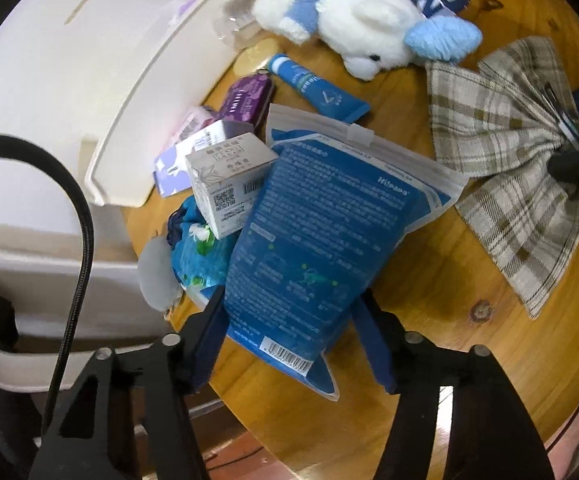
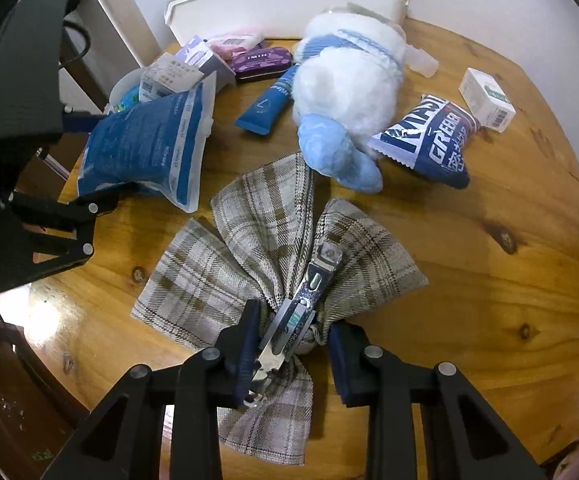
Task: Organize objects
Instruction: 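Lift the ice pack and plaid bow toward the white tray with both grippers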
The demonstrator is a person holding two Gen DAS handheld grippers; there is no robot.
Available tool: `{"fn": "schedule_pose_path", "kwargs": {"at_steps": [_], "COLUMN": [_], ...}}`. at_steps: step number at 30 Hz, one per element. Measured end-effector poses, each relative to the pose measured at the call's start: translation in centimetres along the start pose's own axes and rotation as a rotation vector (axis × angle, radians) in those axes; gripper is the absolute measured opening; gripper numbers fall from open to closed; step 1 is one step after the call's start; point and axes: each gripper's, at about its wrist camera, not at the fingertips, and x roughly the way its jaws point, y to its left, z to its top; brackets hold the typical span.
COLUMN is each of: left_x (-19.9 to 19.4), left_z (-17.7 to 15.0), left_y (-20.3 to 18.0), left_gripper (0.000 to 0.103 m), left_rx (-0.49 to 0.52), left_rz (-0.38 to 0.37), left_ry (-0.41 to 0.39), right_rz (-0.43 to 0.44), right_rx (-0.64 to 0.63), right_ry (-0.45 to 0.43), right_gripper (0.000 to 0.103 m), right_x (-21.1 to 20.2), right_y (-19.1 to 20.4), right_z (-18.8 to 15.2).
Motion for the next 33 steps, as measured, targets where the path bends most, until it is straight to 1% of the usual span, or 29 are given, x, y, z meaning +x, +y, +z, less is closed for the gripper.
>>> {"fn": "schedule_pose_path", "kwargs": {"at_steps": [8,11,14,16,17,18,19,20,21,22,26,27,30,32,33], "left_x": [-2.0,-3.1,-4.1,-4.9,-5.5,-6.0,-6.2,-6.7,-6.7,-6.1,-7.3,-6.9,-7.9,-8.6,-8.3], "left_z": [-1.0,-1.3,-1.5,-1.6,-1.9,-1.9,-0.8,-0.7,-0.7,0.8,0.6,0.7,0.6,1.0,1.1], "left_y": [-0.2,-0.8,-1.4,-1.5,-1.6,-1.7,-1.5,-1.5,-3.1,-2.0,-1.3,-0.8,-0.8,0.1,0.8], "left_gripper": [0.057,0.057,0.056,0.056,0.056,0.056,0.056,0.056,0.056,0.056,0.056,0.056,0.056,0.056,0.056], "left_rx": [-0.210,-0.250,-0.288,-0.323,-0.349,-0.372,-0.394,-0.417,-0.434,-0.445,-0.510,-0.520,-0.559,-0.598,-0.615], "left_rz": [0.000,-0.003,0.001,0.002,-0.006,-0.017,-0.034,-0.046,-0.050,-0.052,-0.079,-0.084,-0.099,-0.114,-0.122], "left_ry": [0.019,0.027,0.050,0.051,0.045,0.040,0.035,0.026,0.016,0.005,-0.031,-0.041,-0.083,-0.103,-0.108], "right_rz": [0.038,0.041,0.041,0.041,0.041,0.039,0.035,0.032,0.028,0.027,0.016,0.013,0.009,0.007,0.006], "right_rx": [0.036,0.055,0.068,0.074,0.076,0.078,0.080,0.083,0.086,0.088,0.109,0.114,0.123,0.130,0.135], "right_ry": [-0.005,-0.016,-0.045,-0.068,-0.077,-0.089,-0.101,-0.109,-0.119,-0.125,-0.160,-0.173,-0.202,-0.218,-0.228], "right_gripper": [0.030,0.030,0.030,0.030,0.030,0.030,0.030,0.030,0.030,0.030,0.030,0.030,0.030,0.030,0.030], "right_x": [-0.2,-0.7,-1.7,-2.8,-3.2,-4.2,-4.6,-4.7,-4.4,-4.6,-5.7,-6.2,-7.2,-7.8,-8.2], "right_y": [-0.7,-1.4,-1.9,-2.4,-2.5,-2.8,-3.0,-3.1,-3.1,-3.3,-4.0,-4.3,-4.7,-5.0,-5.2], "right_z": [-0.5,-0.8,-1.0,-1.7,-2.0,-3.0,-3.1,-2.9,-2.2,-2.2,-2.4,-2.5,-2.6,-2.6,-2.6]}}
